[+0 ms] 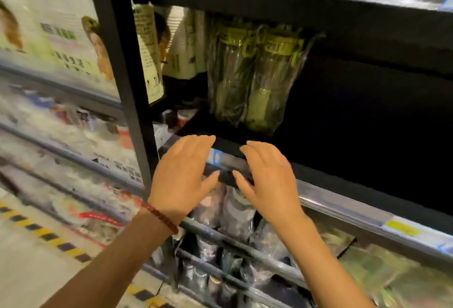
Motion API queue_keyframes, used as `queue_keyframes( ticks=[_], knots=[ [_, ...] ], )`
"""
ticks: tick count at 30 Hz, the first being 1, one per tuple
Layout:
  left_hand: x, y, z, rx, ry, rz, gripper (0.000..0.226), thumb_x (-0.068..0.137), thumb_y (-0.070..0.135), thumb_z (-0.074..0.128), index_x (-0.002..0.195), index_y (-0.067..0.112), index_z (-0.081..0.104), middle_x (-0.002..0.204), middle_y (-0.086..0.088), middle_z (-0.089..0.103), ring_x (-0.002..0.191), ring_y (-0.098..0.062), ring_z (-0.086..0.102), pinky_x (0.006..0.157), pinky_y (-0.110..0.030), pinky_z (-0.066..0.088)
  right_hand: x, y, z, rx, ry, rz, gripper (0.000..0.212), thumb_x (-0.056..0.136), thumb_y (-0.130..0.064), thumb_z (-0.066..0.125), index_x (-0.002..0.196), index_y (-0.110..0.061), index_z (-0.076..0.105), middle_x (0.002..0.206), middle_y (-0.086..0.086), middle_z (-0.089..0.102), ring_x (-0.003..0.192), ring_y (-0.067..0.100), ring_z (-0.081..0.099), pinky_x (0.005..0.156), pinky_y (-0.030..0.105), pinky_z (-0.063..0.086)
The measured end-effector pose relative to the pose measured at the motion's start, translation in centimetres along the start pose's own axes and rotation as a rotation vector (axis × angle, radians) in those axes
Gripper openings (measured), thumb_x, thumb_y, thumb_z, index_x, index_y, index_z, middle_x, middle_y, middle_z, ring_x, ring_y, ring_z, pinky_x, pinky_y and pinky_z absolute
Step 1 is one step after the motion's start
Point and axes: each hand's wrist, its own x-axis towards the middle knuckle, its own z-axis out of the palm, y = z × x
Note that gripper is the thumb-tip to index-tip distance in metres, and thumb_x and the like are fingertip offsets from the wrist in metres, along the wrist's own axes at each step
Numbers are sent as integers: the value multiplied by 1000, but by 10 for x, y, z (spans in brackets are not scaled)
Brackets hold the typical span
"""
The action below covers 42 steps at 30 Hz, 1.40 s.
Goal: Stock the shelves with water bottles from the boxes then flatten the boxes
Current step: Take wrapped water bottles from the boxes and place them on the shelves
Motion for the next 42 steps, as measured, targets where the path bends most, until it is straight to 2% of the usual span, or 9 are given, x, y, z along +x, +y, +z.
queue_keyframes(
  ticks=[4,7,11,17,23,27,30,34,42],
  knots=[
    [-99,8,-4,196,-92,-129,52,71,28,73,119,10,61,114,-8,64,105,-29,60,87,-41,52,-55,-41,27,117,2,-203,37,76,-23,65,109,-6,64,113,12,63,104,33,59,86,42,51],
    [-179,20,-16,249,-171,-309,62,59,27,85,114,8,62,107,-11,66,96,-30,61,74,-37,54,-100,-73,51,211,-131,-311,34,73,-25,69,103,-10,66,107,8,65,100,28,59,80,39,53],
    [-287,40,-29,303,-181,-555,67,52,22,87,112,7,62,108,-13,66,96,-33,62,79,-37,51,-162,-116,73,334,-341,-407,39,68,-30,66,103,-13,66,108,6,66,103,27,62,85,41,53],
    [-388,58,-51,323,-186,-899,43,85,38,52,117,10,57,111,-12,63,93,-29,60,72,-36,51,-213,-187,85,426,-567,-573,52,57,-28,88,103,-13,68,105,6,68,98,27,66,77,39,57],
    [-429,36,-101,337,-265,-1207,69,52,24,88,115,8,64,109,-9,67,97,-27,66,81,-40,56,-229,-264,102,536,-636,-715,53,62,-20,84,106,-15,55,106,6,66,99,27,65,80,41,56],
    [-472,9,-127,362,-227,-1261,60,56,29,87,108,8,66,102,-12,68,88,-29,68,71,-37,57,-247,-319,117,524,-748,-760,49,61,-21,85,103,-18,58,104,3,67,99,25,65,78,40,57],
    [-506,-22,-152,374,-208,-1293,42,72,39,62,104,12,64,95,-9,68,86,-22,63,66,-30,55,-255,-366,133,515,-797,-782,44,60,-21,86,97,-17,64,100,1,68,96,24,66,75,37,58],
    [-541,-61,-166,307,-242,-1333,60,49,18,89,104,2,69,98,-13,68,84,-29,67,72,-34,56,-259,-413,154,422,-880,-778,47,52,-29,90,92,-21,68,95,-3,68,91,22,68,68,35,59],
    [-610,-162,-145,190,-461,-1485,68,36,32,93,99,15,71,87,2,71,71,-16,68,59,-24,55,-268,-483,245,346,-1015,-712,49,49,-20,90,93,-19,66,90,-3,67,82,21,68,62,33,57]
  ],
)
